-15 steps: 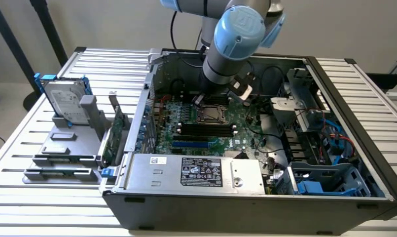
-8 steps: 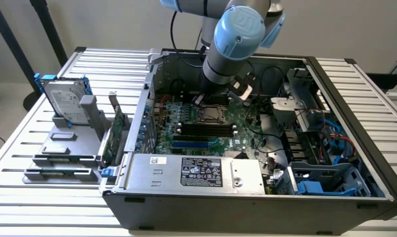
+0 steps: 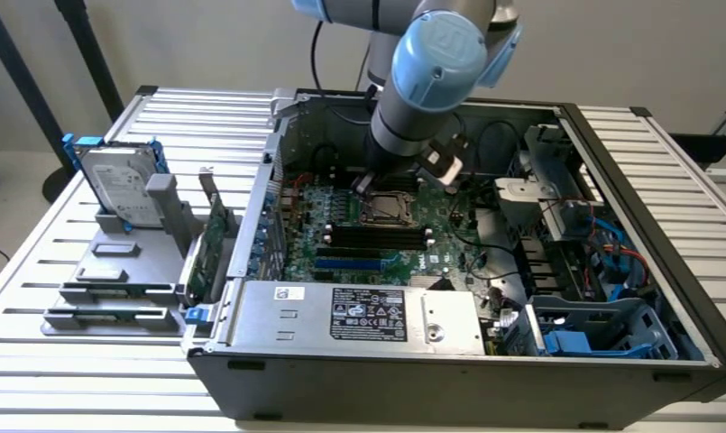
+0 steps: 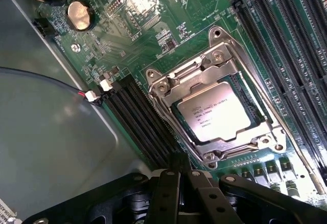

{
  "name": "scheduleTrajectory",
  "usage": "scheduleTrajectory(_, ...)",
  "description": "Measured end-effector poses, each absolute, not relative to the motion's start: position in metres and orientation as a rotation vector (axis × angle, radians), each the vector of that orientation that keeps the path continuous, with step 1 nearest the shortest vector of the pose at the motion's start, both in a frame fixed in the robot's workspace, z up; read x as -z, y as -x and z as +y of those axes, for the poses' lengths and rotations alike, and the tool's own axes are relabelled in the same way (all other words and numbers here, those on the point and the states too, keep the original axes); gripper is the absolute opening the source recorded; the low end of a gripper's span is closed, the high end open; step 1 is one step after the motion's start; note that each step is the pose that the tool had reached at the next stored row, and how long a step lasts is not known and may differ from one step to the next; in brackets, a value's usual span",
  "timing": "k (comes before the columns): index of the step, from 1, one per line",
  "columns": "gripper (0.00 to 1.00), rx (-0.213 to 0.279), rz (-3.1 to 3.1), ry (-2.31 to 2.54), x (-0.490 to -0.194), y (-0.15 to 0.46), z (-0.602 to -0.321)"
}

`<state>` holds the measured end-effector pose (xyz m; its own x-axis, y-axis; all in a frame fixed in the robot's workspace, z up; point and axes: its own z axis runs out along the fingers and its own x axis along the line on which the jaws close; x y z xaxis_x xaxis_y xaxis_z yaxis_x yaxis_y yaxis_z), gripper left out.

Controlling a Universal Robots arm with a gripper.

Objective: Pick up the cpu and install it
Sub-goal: 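Install the second cpu locking lever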

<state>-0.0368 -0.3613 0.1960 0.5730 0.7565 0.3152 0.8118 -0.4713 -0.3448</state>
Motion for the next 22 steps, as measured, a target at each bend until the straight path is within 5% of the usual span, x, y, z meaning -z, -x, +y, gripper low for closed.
scheduleTrajectory(22, 0.11, 0.161, -1.252, 2.345, -0.23, 0.044, -0.409)
